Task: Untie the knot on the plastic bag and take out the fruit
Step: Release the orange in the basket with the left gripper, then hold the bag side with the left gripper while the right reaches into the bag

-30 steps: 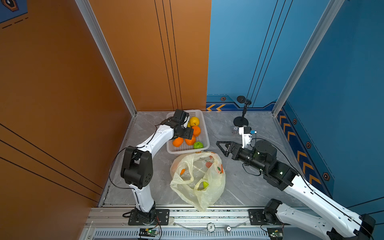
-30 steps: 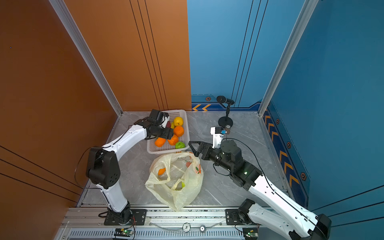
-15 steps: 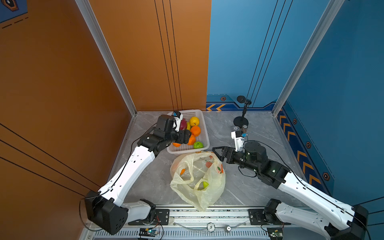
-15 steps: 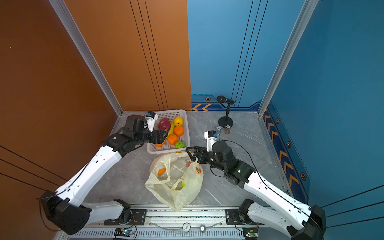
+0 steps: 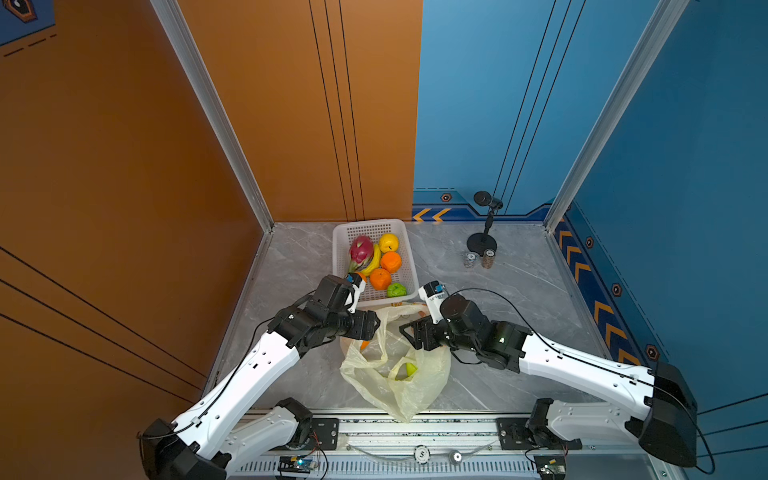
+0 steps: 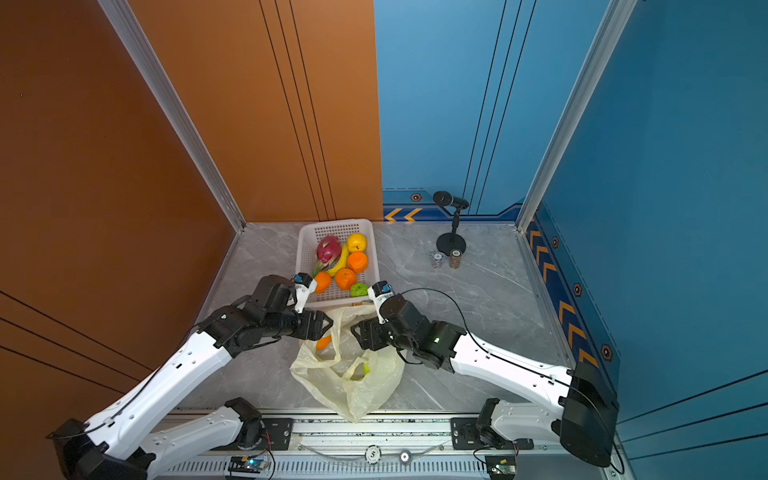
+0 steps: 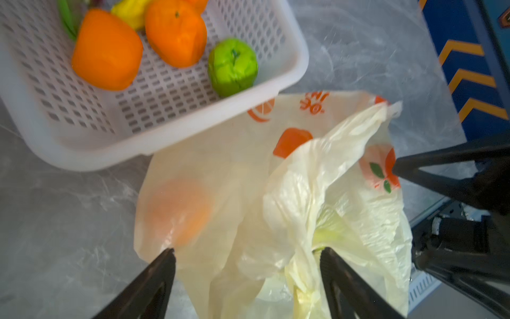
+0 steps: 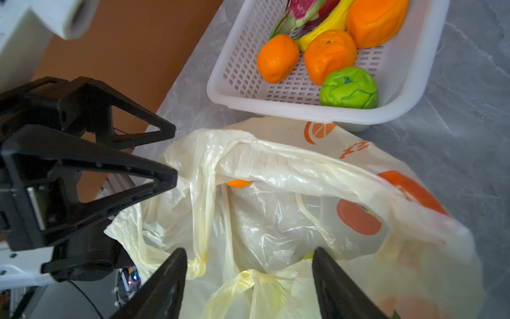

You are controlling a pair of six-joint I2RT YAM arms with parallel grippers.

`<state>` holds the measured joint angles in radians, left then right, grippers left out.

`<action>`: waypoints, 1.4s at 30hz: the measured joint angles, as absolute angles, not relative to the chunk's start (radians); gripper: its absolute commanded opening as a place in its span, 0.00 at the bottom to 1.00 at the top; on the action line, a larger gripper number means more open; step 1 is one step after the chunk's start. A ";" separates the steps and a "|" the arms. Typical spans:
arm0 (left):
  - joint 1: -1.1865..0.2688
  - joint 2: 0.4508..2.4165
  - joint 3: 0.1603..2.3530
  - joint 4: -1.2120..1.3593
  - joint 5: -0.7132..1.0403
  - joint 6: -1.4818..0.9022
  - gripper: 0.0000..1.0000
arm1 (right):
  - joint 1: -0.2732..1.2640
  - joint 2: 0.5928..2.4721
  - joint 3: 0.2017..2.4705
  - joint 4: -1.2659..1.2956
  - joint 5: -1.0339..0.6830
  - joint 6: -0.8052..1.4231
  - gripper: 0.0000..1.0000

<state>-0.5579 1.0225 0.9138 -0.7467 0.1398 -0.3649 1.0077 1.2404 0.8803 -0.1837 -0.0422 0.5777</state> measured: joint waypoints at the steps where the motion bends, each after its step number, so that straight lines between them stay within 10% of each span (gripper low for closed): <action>1: -0.562 1.023 0.899 -0.755 0.141 -0.368 0.82 | 1.021 1.252 0.880 -0.182 -0.035 0.559 0.72; 7: -0.571 1.025 0.862 -0.778 0.137 -0.370 0.66 | 1.073 1.296 0.854 -0.128 -0.019 0.482 0.71; 17: -0.570 1.023 0.867 -0.779 0.103 -0.356 0.05 | 1.155 1.381 0.846 -0.064 0.028 0.356 0.71; 42: -0.576 0.955 0.900 -0.765 -0.104 -0.469 0.07 | 1.198 1.801 0.946 0.315 0.162 0.361 0.73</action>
